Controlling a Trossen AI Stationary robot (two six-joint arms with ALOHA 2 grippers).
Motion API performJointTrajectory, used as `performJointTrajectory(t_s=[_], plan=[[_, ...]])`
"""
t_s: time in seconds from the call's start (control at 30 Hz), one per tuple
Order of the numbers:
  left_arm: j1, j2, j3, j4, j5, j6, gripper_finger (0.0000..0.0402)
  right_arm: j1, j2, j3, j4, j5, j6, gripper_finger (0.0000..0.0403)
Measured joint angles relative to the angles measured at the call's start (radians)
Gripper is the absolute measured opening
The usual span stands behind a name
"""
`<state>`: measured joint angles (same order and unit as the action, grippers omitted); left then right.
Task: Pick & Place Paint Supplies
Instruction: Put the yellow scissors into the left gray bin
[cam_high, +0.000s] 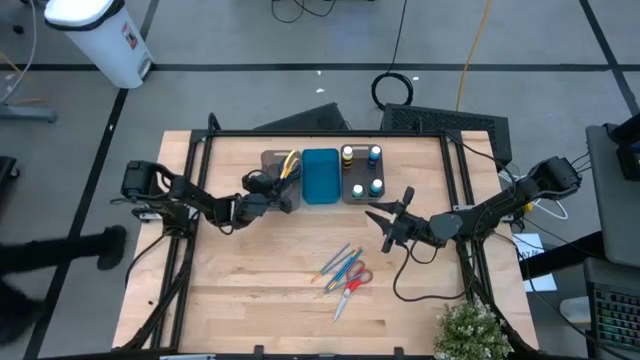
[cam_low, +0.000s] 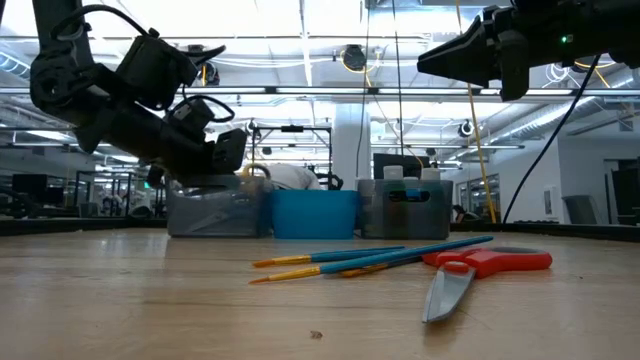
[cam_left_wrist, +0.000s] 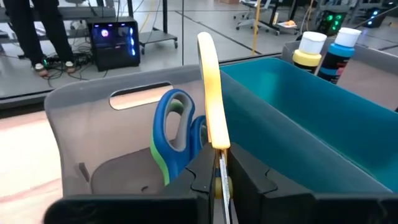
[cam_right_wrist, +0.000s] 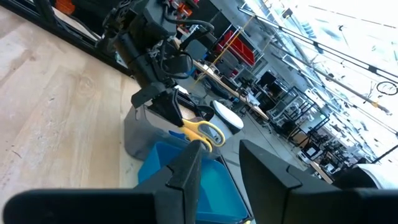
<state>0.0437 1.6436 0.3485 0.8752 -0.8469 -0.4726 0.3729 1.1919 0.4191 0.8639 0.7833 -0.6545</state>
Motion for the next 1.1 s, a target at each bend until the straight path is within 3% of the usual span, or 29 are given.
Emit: performJointTrajectory(t_s=[0.17,0.43,1.1], plan=[[0.001,0.0,0.0,-0.003,0.025,-0.012,0.0035,0.0,0.0,0.0,0.0,0.0,0.007,0.01],[0.001,0.0,0.0,-0.006,0.032,-0.008,0.0072,0.0,0.0,0.0,0.0,0.0,0.007,0.01],[0.001,0.0,0.0,-0.008,0.053,0.041,0.008,0.0,0.0,0.0,0.0,0.0,0.007,0.01]])
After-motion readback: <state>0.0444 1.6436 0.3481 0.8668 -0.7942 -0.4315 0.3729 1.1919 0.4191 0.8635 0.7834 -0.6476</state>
